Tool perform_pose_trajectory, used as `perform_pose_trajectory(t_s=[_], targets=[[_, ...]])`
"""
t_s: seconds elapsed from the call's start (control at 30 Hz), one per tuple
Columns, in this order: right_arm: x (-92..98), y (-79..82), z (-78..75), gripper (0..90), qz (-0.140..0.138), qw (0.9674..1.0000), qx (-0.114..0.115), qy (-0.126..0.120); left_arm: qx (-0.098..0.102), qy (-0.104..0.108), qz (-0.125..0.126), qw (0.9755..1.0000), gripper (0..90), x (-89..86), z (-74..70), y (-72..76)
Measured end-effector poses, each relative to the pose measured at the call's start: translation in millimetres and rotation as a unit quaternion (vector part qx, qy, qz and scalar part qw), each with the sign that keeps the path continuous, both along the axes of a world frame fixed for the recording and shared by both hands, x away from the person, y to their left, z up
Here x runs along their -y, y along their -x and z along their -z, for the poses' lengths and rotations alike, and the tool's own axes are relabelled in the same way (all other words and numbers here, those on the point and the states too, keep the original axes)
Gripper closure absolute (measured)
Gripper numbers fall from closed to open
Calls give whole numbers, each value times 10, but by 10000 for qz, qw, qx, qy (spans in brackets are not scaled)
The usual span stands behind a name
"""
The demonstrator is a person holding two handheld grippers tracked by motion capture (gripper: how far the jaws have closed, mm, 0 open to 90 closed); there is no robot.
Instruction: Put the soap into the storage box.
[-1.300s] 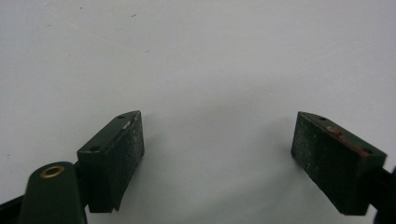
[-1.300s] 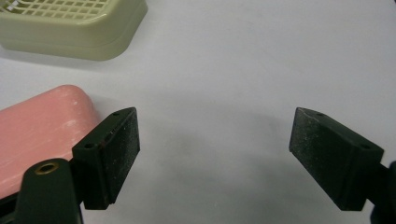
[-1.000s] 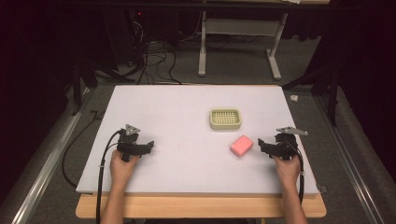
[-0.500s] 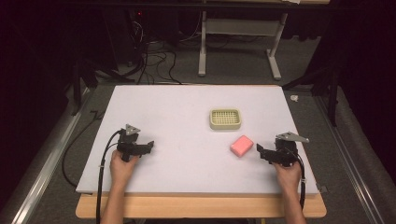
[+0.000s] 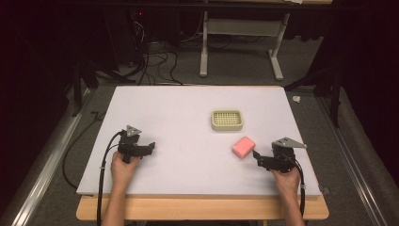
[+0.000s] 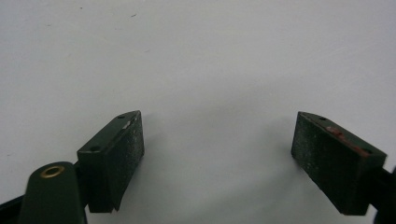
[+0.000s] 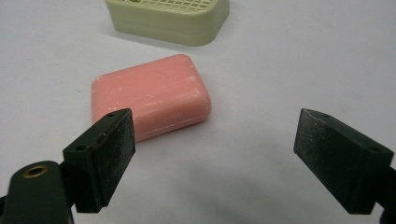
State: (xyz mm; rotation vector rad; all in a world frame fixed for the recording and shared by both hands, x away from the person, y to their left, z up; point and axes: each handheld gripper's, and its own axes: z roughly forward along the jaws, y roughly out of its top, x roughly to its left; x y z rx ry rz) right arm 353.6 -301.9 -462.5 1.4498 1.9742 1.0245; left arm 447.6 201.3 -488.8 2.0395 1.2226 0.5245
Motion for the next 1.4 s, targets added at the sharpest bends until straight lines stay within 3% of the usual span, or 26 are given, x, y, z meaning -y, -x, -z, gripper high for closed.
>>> perform_pose_trajectory(t_s=[0.77,1.4], targets=[[-294,-116,-34,122,-562,9983,3,173,0,0,-1,10000,175,0,0,0],[-429,-279,-60,121,-768,9966,-10,286,1,0,0,10000,175,0,0,0]])
